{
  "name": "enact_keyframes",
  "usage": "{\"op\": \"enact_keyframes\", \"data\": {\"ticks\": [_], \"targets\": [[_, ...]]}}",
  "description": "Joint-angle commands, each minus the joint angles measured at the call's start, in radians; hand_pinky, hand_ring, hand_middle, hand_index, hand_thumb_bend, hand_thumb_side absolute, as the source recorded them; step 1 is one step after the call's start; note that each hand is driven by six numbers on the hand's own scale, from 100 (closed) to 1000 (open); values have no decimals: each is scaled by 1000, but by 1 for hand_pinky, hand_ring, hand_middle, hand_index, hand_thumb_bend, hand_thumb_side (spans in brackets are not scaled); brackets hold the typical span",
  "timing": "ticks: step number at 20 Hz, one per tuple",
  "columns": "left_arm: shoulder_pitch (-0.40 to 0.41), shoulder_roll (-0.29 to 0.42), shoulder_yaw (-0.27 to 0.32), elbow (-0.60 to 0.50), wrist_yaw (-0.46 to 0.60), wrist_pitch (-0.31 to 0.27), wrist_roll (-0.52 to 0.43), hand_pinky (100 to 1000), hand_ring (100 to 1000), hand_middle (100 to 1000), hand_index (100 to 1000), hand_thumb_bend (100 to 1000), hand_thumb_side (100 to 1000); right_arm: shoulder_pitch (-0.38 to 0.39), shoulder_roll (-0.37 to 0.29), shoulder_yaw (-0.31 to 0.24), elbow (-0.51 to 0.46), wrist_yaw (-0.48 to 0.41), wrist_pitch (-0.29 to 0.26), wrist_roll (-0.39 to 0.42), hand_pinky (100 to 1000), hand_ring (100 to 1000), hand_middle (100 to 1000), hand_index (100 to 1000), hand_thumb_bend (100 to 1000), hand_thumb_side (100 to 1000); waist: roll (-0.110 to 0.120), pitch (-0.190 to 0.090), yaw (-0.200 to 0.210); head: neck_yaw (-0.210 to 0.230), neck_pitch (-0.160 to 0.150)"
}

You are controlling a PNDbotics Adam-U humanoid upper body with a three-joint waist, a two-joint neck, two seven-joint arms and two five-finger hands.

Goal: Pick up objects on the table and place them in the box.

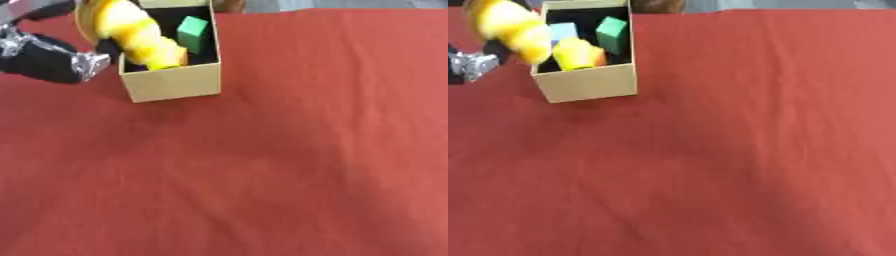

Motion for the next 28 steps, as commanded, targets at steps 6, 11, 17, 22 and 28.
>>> {"op": "enact_keyframes", "data": {"ticks": [6,11,17,22,28], "targets": [[-129,-161,15,322,-245,-76,149,731,699,670,759,100,100,-12,-21,-3,-16,-9,1,10,932,972,663,821,100,812,-4,-28,-7,17,-13],[-163,-241,26,519,-362,-119,249,738,707,679,766,124,100,-15,-17,-1,-16,-12,6,15,932,974,663,822,100,813,-9,-26,-13,27,-18],[-179,-311,53,691,-416,-149,345,764,733,709,796,230,133,-23,-14,0,-16,-18,5,19,933,973,663,822,100,812,-11,-23,-16,35,-20],[-177,-319,56,734,-440,-161,371,838,828,811,897,445,333,-25,-15,-1,-16,-21,3,18,933,973,663,822,100,810,-10,-23,-17,36,-20],[-168,-307,65,718,-459,-128,385,881,894,864,935,566,421,-21,-15,-3,-16,-21,4,18,933,973,663,822,100,810,-7,-26,-15,32,-22]]}}
